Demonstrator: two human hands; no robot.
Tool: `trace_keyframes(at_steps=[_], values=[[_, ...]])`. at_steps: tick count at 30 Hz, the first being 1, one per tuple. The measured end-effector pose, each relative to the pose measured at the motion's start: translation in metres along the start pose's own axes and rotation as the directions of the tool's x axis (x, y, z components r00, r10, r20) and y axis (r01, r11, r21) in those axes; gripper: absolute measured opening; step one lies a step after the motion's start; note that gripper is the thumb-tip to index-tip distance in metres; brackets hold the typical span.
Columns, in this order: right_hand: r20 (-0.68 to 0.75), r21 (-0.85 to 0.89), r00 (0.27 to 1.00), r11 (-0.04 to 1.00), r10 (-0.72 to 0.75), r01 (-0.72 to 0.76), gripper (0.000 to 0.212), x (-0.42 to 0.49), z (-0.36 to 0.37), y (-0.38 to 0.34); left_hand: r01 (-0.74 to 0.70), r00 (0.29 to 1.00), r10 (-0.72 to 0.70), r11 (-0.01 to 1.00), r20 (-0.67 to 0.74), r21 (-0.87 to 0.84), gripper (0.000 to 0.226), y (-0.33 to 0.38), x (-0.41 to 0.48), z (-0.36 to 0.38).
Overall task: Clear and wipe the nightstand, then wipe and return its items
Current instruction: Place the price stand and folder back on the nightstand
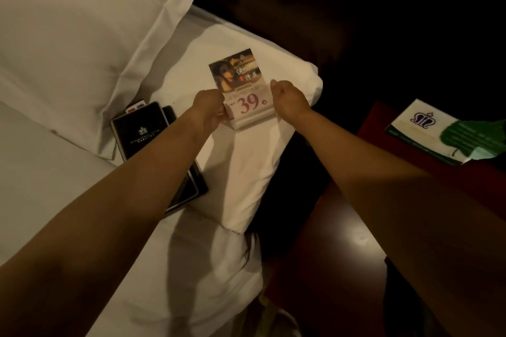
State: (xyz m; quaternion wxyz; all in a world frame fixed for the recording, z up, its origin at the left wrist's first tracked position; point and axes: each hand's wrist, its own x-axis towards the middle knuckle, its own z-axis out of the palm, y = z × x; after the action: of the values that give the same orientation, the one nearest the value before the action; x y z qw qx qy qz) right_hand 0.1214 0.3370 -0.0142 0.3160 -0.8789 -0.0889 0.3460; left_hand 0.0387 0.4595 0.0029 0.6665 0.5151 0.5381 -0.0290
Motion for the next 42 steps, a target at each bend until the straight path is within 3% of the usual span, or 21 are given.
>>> trace_keyframes(at_steps=[4, 9, 13, 16, 20, 24, 28, 42], values=[[0.059, -0.058, 0.997, 0.998, 0.044, -0.040, 0.049, 0.005, 0.005, -0.001, 0.042, 0.997, -0.037, 0.996, 0.073, -0.073, 0.031, 0.002, 0.002, 0.007], [0.012, -0.001, 0.997, 0.997, 0.082, -0.082, 0.054, -0.002, 0.015, -0.002, 0.045, 0.995, -0.025, 0.975, 0.095, -0.217, 0.018, -0.001, -0.010, 0.023], [-0.071, 0.201, 0.993, 0.976, 0.097, -0.081, 0.051, -0.027, 0.010, 0.008, -0.107, 0.991, 0.091, 0.978, -0.095, -0.178, 0.021, -0.014, -0.023, 0.041], [-0.181, 0.264, 0.983, 0.965, 0.041, 0.009, 0.041, -0.054, -0.003, 0.028, -0.271, 0.959, 0.260, 0.958, -0.109, -0.094, 0.025, -0.024, -0.046, 0.065], [-0.325, 0.268, 0.945, 0.960, 0.014, 0.078, 0.042, -0.083, -0.037, 0.067, -0.487, 0.873, 0.485, 0.872, 0.043, 0.048, 0.022, -0.034, -0.080, 0.113], [-0.425, 0.322, 0.905, 0.940, 0.035, 0.115, 0.046, -0.104, -0.076, 0.104, -0.604, 0.787, 0.574, 0.791, 0.228, 0.095, 0.033, -0.046, -0.112, 0.165], [-0.498, 0.341, 0.865, 0.930, 0.059, 0.133, 0.050, -0.123, -0.107, 0.138, -0.641, 0.741, 0.581, 0.762, 0.336, 0.095, 0.046, -0.058, -0.138, 0.204], [-0.721, 0.370, 0.643, 0.928, 0.258, 0.042, 0.053, -0.184, -0.166, 0.267, -0.708, 0.634, 0.476, 0.674, 0.610, 0.211, 0.039, -0.142, -0.213, 0.310]])
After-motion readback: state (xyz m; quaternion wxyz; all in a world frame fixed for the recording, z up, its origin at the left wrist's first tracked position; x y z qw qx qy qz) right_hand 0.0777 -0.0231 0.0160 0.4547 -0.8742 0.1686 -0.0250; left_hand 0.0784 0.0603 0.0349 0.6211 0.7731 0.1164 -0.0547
